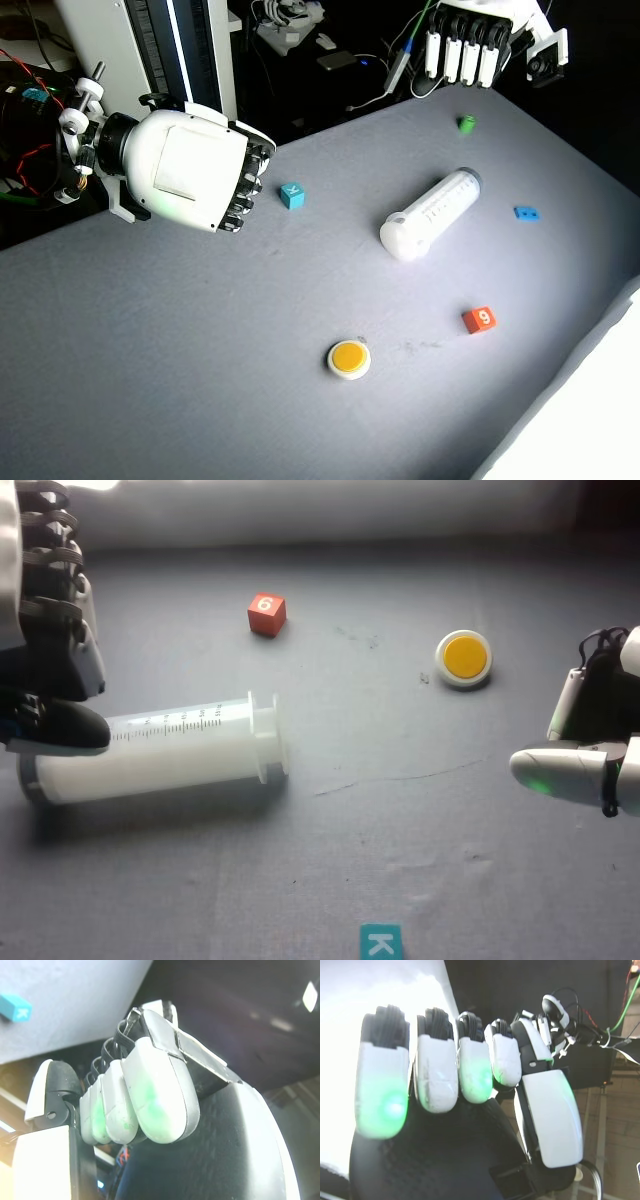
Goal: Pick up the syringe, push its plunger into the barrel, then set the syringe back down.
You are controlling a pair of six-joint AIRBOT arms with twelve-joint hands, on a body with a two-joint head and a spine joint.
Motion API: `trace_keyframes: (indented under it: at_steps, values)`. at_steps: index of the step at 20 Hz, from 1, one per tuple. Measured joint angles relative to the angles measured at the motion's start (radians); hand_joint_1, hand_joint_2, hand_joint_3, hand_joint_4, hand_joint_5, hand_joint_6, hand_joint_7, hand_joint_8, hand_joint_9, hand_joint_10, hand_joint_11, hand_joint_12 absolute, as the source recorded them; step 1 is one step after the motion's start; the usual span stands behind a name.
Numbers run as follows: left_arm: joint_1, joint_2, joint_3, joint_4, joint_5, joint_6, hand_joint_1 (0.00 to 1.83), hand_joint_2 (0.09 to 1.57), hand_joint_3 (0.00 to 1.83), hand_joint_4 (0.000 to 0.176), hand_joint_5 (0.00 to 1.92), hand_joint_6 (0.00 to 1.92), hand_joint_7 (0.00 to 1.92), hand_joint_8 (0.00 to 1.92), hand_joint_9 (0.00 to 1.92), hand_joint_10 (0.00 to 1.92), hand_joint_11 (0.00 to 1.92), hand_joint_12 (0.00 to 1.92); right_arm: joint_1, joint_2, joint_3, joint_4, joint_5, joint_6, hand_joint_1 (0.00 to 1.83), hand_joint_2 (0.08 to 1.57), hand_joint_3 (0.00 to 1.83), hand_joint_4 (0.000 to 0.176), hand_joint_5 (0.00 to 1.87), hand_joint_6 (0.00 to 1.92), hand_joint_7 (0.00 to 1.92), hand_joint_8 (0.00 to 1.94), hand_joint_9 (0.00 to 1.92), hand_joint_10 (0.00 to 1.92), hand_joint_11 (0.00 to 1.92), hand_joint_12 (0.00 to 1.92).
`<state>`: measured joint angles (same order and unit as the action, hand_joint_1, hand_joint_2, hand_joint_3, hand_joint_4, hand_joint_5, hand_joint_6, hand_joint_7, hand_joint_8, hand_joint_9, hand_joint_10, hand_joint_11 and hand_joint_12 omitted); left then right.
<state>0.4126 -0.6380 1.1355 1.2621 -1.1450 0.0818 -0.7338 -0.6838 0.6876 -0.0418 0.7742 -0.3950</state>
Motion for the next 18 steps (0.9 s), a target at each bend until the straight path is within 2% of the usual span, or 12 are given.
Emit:
trace_keyframes:
  at_steps: [3, 5, 6, 7, 9, 13, 15, 16, 18]
  values:
    - [0.004, 0.000, 0.005, 0.028, 0.006, 0.002, 1.27, 1.33, 0.06, 0.114, 1.67, 1.92, 1.75, 1.92, 1.84, 1.92, 1.90, 1.92, 0.000, -0.002, 0.000, 0.000, 0.007, 0.000, 1.11, 1.42, 0.00, 0.174, 1.60, 1.92, 1.71, 1.94, 1.76, 1.92, 1.86, 1.92]
    - [0.005, 0.000, 0.005, 0.031, -0.011, 0.002, 1.23, 1.34, 0.07, 0.096, 1.68, 1.92, 1.76, 1.92, 1.85, 1.92, 1.89, 1.92, 0.000, -0.001, 0.000, 0.000, 0.007, 0.000, 1.09, 1.43, 0.00, 0.176, 1.57, 1.92, 1.67, 1.94, 1.72, 1.92, 1.83, 1.92]
    - [0.005, 0.000, 0.005, 0.031, -0.021, 0.002, 1.23, 1.34, 0.07, 0.096, 1.68, 1.92, 1.76, 1.92, 1.85, 1.92, 1.89, 1.92, 0.000, -0.002, 0.000, 0.000, 0.007, 0.000, 1.09, 1.43, 0.00, 0.176, 1.57, 1.92, 1.67, 1.94, 1.72, 1.92, 1.83, 1.92]
    - [0.005, 0.000, 0.002, 0.037, -0.036, -0.022, 1.21, 1.34, 0.07, 0.087, 1.68, 1.92, 1.76, 1.92, 1.84, 1.92, 1.88, 1.92, 0.000, -0.001, 0.000, 0.000, 0.007, 0.000, 1.06, 1.44, 0.00, 0.172, 1.58, 1.92, 1.68, 1.94, 1.73, 1.92, 1.83, 1.92]
    - [0.005, 0.000, 0.002, 0.060, -0.058, -0.023, 1.17, 1.35, 0.08, 0.079, 1.67, 1.92, 1.76, 1.92, 1.83, 1.92, 1.87, 1.92, 0.000, -0.002, 0.000, 0.000, 0.008, 0.000, 1.06, 1.44, 0.00, 0.176, 1.55, 1.92, 1.65, 1.94, 1.70, 1.92, 1.80, 1.92]
    - [0.015, 0.000, -0.005, 0.004, -0.103, 0.005, 1.23, 1.31, 0.07, 0.076, 1.66, 1.92, 1.74, 1.92, 1.81, 1.92, 1.84, 1.92, 0.000, -0.002, 0.000, 0.000, 0.008, 0.000, 1.08, 1.43, 0.00, 0.176, 1.54, 1.92, 1.65, 1.94, 1.69, 1.92, 1.79, 1.92]
    - [0.016, 0.000, -0.016, -0.002, -0.099, 0.028, 1.18, 1.32, 0.08, 0.078, 1.65, 1.92, 1.73, 1.92, 1.80, 1.92, 1.82, 1.92, 0.000, -0.001, 0.000, 0.000, 0.008, 0.000, 1.11, 1.42, 0.00, 0.176, 1.54, 1.92, 1.66, 1.94, 1.70, 1.92, 1.81, 1.92]
    - [0.019, 0.000, -0.027, -0.021, -0.101, 0.029, 1.19, 1.31, 0.08, 0.077, 1.64, 1.92, 1.73, 1.92, 1.78, 1.92, 1.80, 1.92, 0.001, -0.002, 0.000, 0.000, 0.008, 0.000, 1.06, 1.43, 0.00, 0.176, 1.56, 1.92, 1.67, 1.94, 1.72, 1.92, 1.82, 1.92]
    - [0.020, -0.002, -0.026, -0.037, -0.104, 0.030, 1.17, 1.32, 0.09, 0.080, 1.65, 1.92, 1.73, 1.92, 1.78, 1.92, 1.80, 1.92, 0.006, -0.002, 0.000, -0.002, 0.014, 0.000, 1.06, 1.43, 0.00, 0.176, 1.51, 1.92, 1.62, 1.94, 1.67, 1.92, 1.78, 1.92]
